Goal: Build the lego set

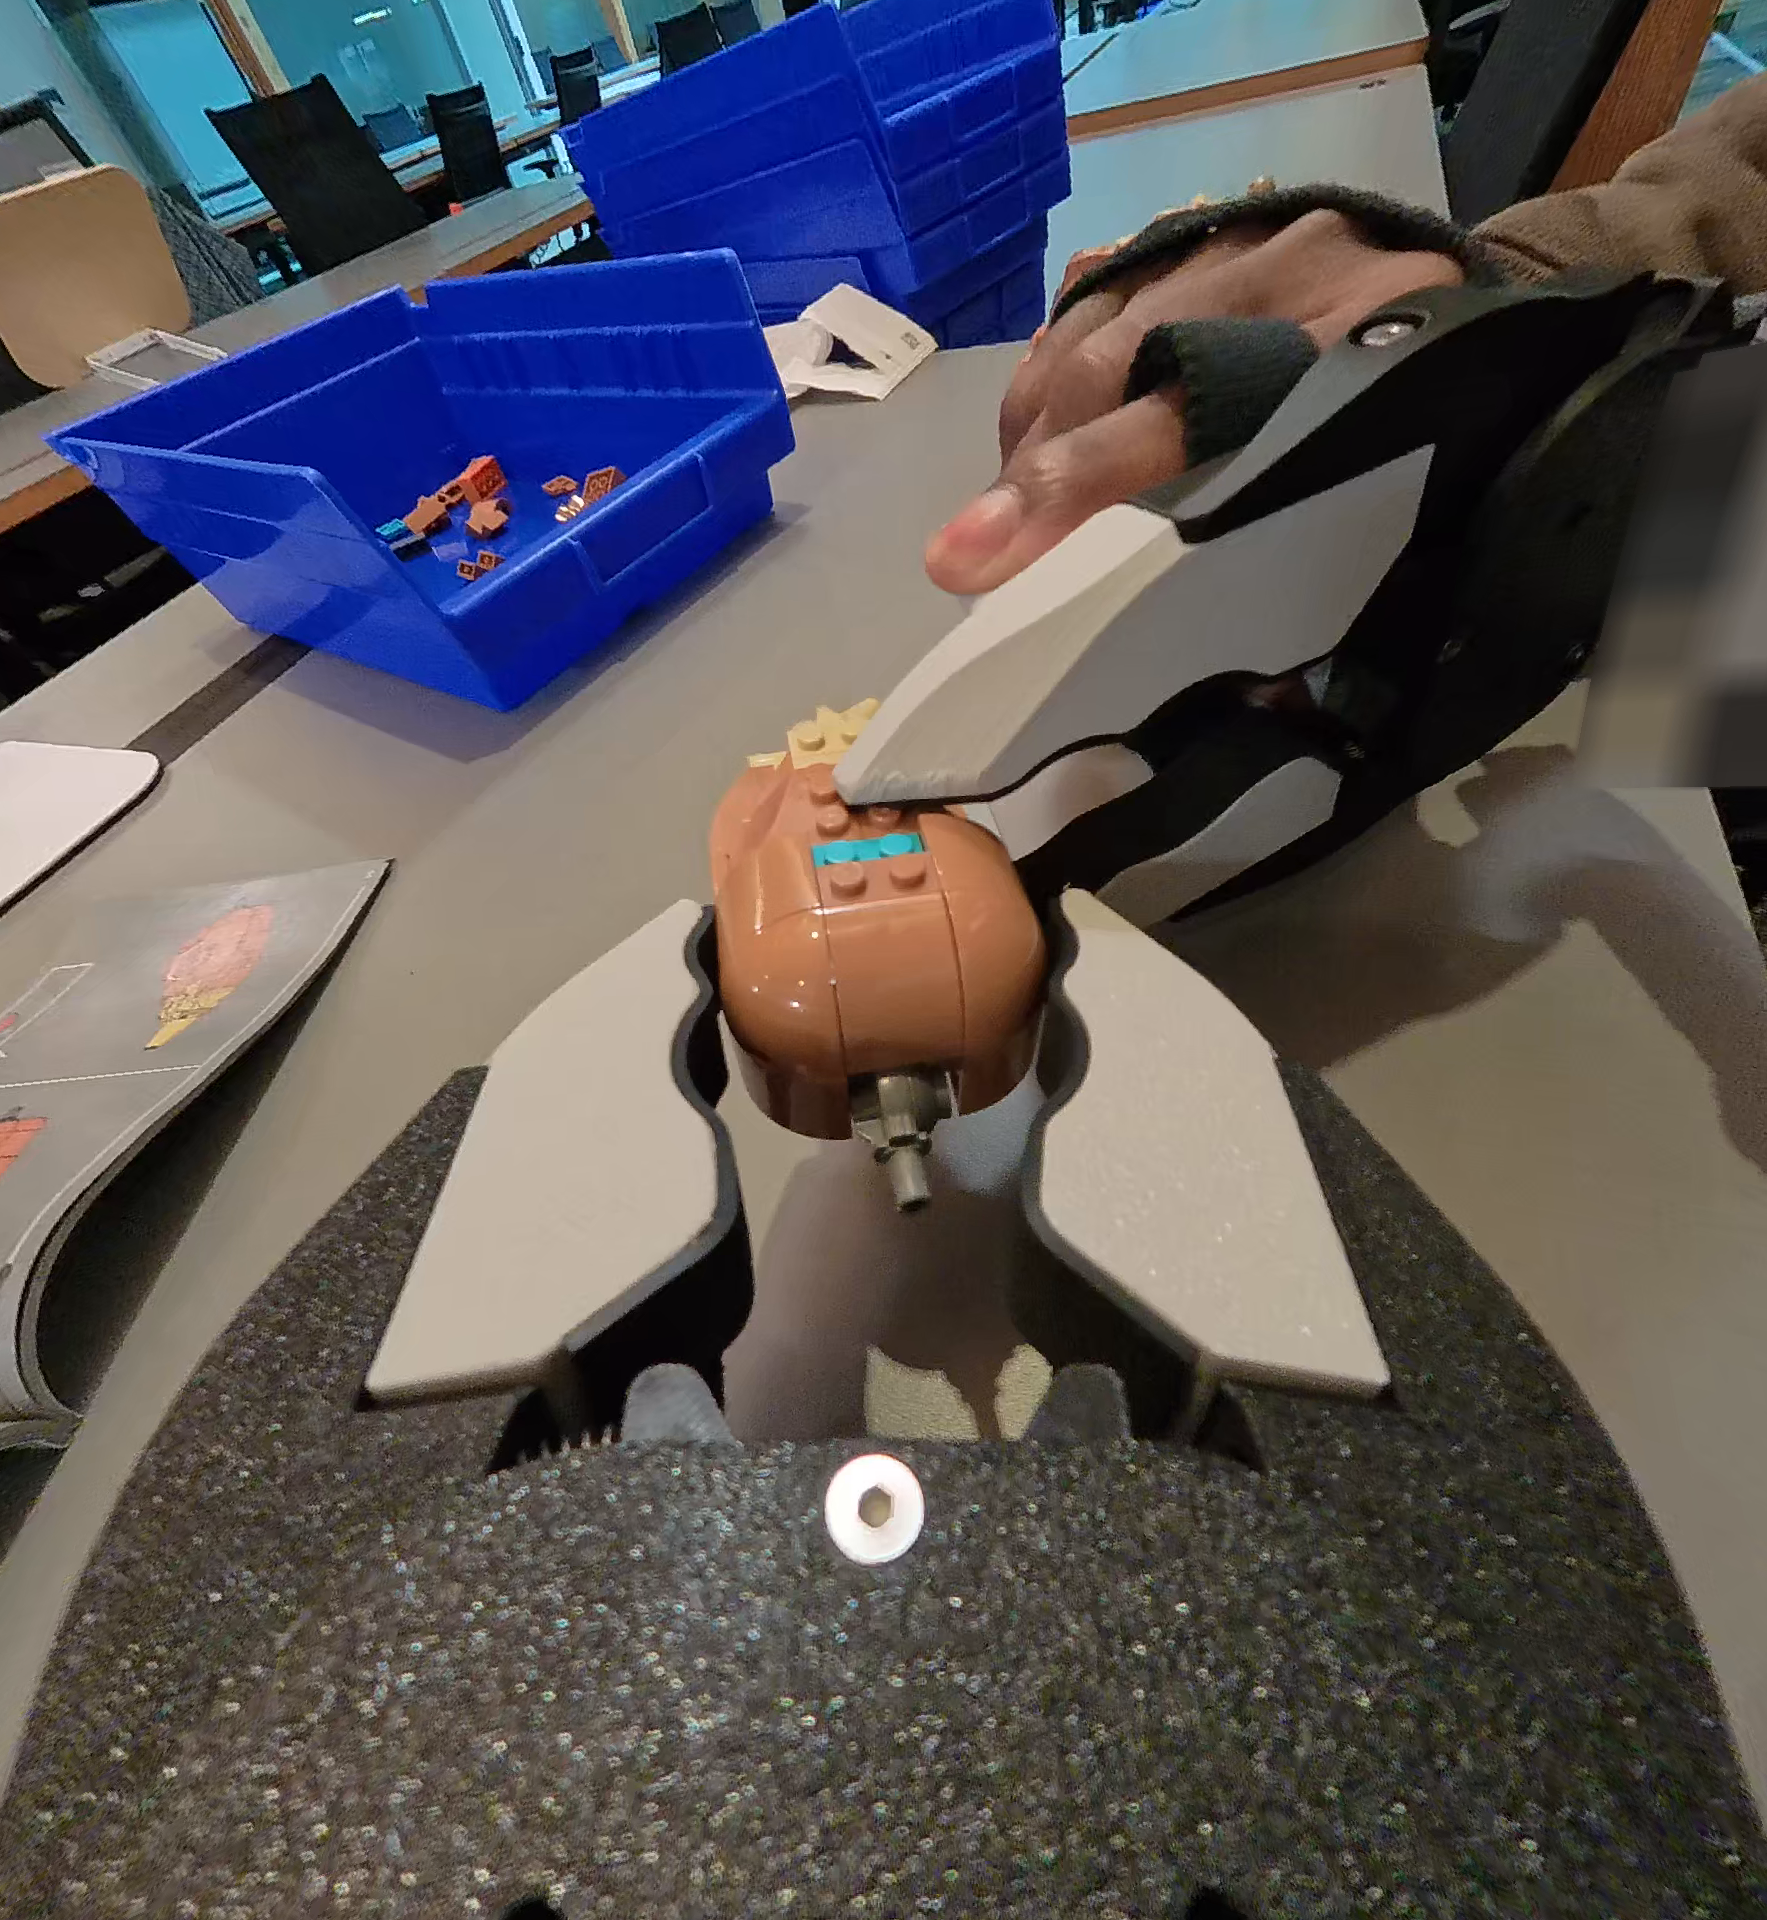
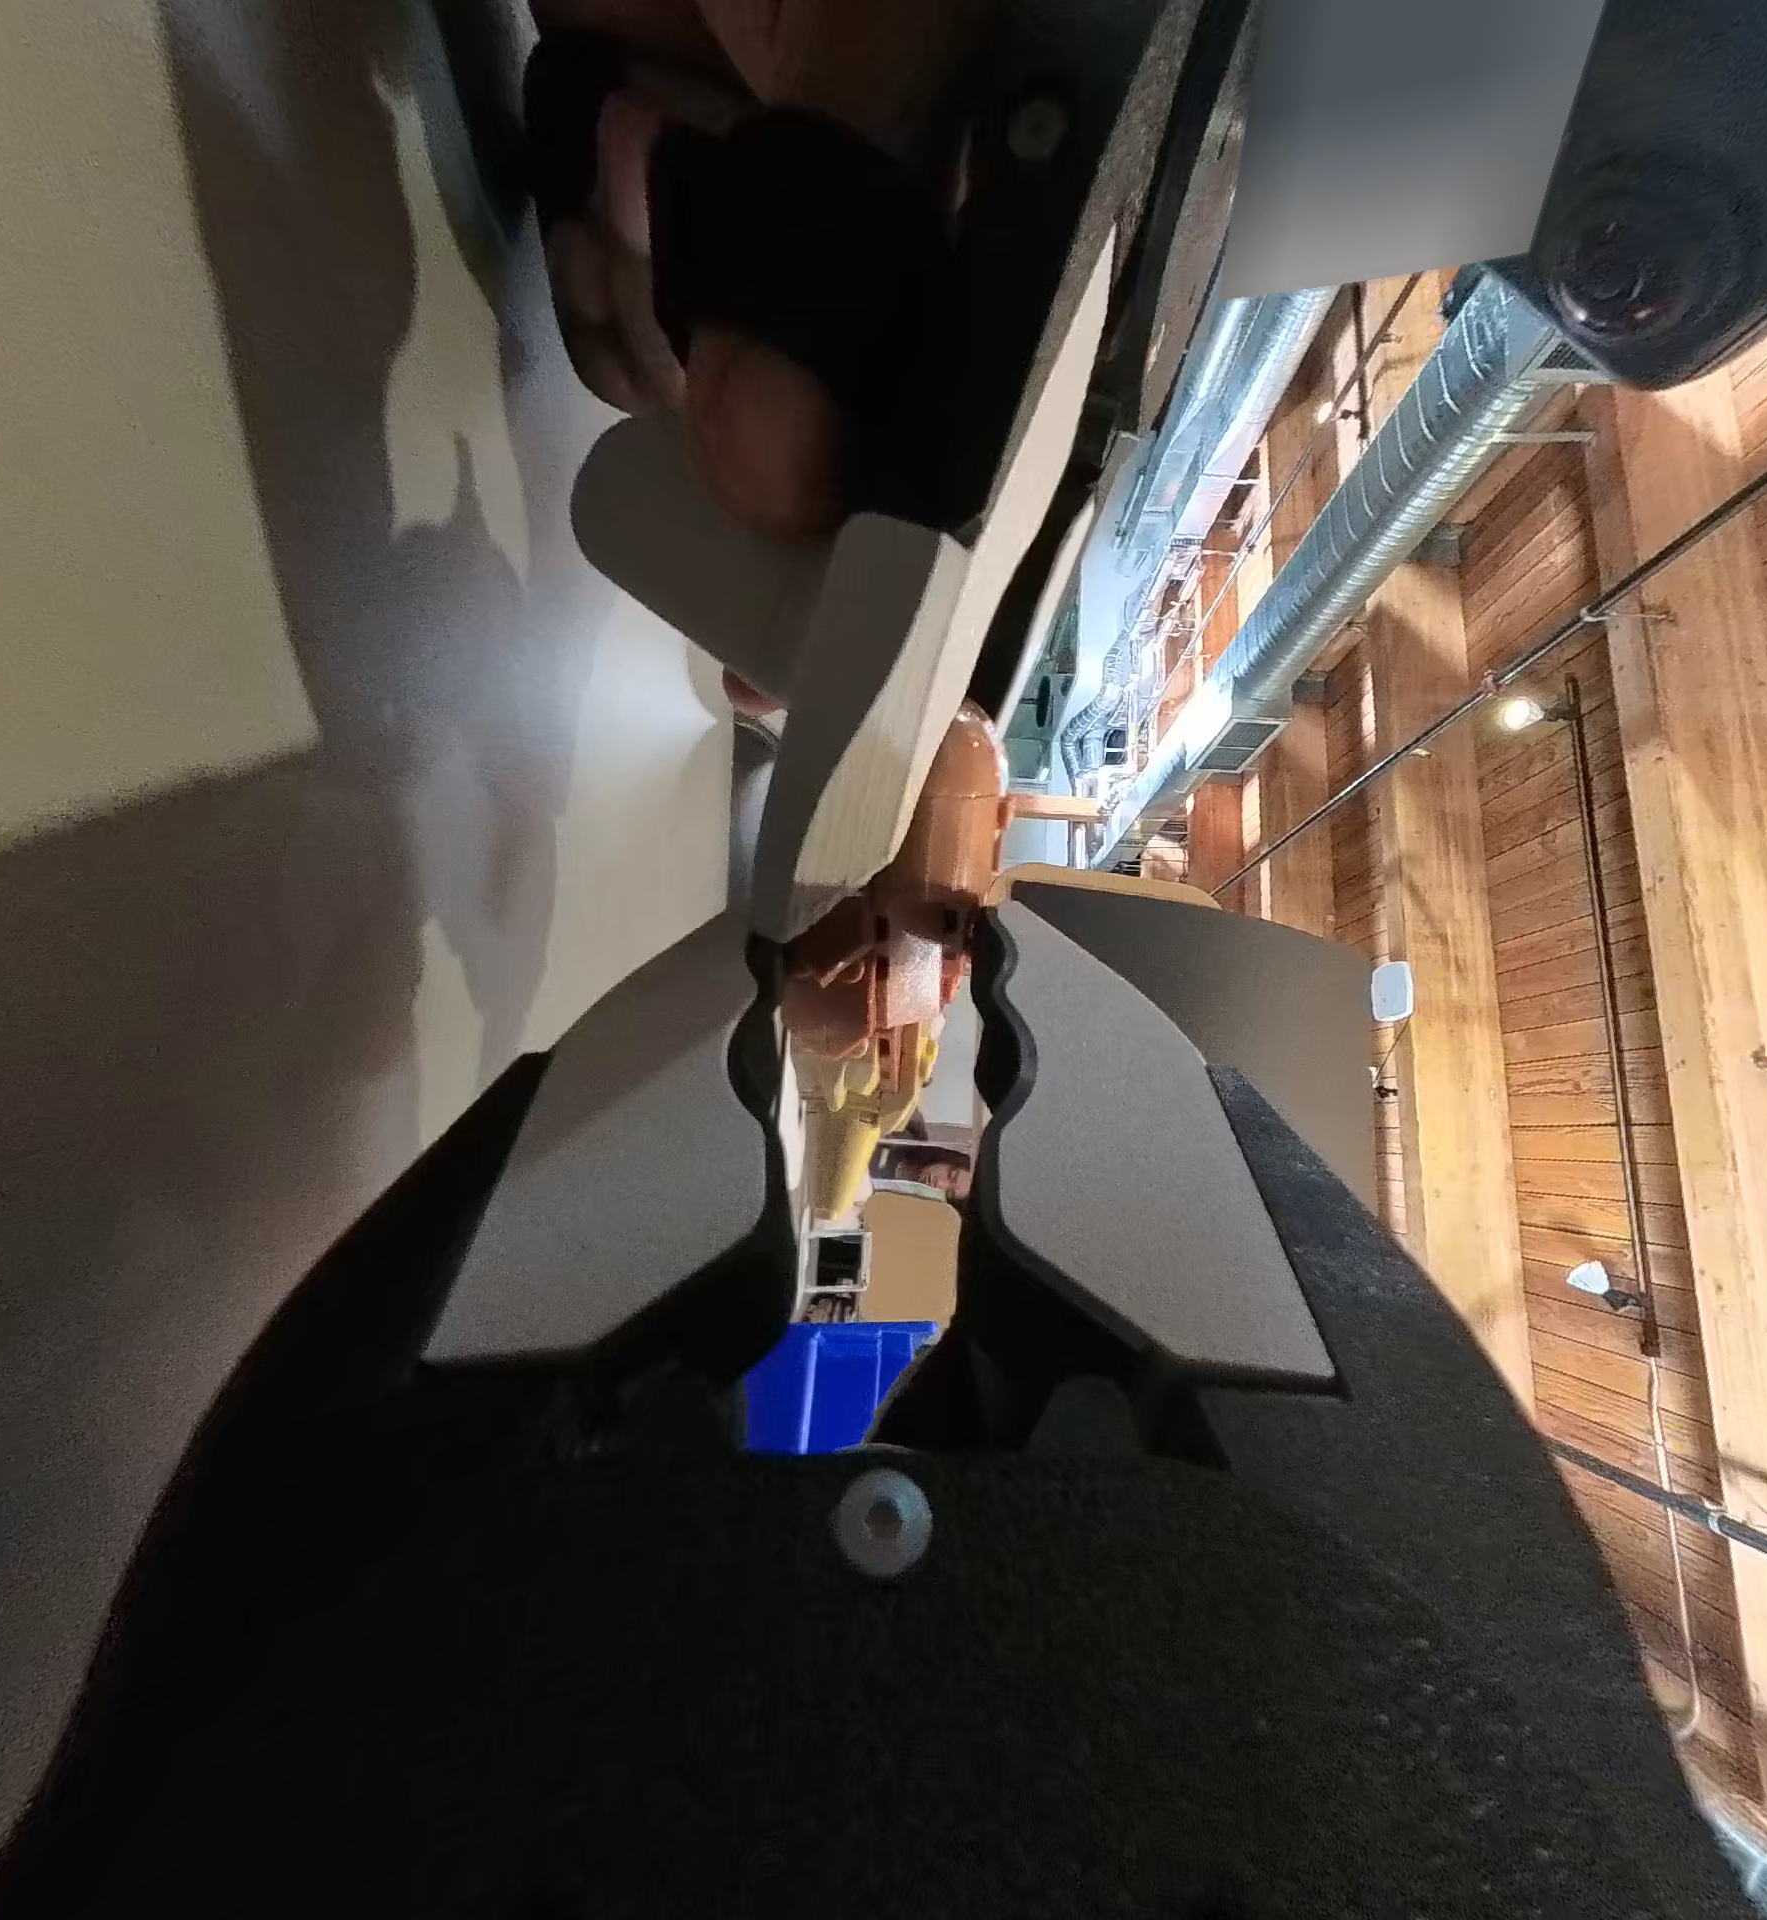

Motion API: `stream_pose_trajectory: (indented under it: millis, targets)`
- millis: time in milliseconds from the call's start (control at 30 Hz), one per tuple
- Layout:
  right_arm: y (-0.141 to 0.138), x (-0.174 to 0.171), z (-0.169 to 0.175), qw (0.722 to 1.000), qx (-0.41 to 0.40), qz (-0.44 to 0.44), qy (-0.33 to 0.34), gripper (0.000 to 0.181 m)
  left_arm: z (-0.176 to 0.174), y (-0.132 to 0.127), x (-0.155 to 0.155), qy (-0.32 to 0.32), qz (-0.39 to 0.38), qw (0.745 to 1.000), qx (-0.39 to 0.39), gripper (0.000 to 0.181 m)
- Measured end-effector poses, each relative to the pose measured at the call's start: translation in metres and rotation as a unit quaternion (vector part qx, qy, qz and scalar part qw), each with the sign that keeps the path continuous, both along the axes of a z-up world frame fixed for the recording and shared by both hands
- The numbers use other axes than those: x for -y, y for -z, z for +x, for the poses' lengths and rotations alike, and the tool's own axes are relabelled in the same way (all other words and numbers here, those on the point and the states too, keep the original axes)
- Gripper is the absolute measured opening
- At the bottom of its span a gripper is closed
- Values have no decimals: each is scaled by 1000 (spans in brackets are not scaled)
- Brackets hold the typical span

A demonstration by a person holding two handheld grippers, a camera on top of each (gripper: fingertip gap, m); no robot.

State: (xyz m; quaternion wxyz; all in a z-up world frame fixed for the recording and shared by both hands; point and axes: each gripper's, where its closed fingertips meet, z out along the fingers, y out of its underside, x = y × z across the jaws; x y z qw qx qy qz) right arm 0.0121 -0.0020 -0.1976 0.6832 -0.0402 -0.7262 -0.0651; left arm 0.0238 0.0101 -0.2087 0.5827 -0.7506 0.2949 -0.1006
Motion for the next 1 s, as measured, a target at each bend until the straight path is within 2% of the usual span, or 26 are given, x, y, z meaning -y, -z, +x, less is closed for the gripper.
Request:
stream_pose_trajectory:
  millis: [233, 300, 433, 500, 633, 833, 1000]
  targets:
    - [-2, -3, 0, 999, -15, -32, -9, 35, 0, -3, -2, -7, 0, 1000, 7, 59]
    - [1, -8, -2, 999, -12, -41, 3, 36, -3, 1, -6, -25, -21, 999, 14, 59]
    - [0, -19, -1, 997, -15, -75, 19, 52, -17, 8, -11, -72, -61, 995, 32, 59]
    - [5, -23, 1, 996, 1, -89, 26, 51, -25, 17, -10, -96, -96, 990, 35, 59]
    - [19, -31, 6, 991, 38, -122, 44, 45, -41, 35, -6, -141, -154, 978, 0, 58]
    - [25, -43, 10, 978, 66, -187, 68, 40, -48, 55, 2, -171, -208, 961, -60, 59]
    - [31, -48, 13, 969, 84, -220, 80, 39, -48, 59, 4, -188, -222, 954, -76, 59]
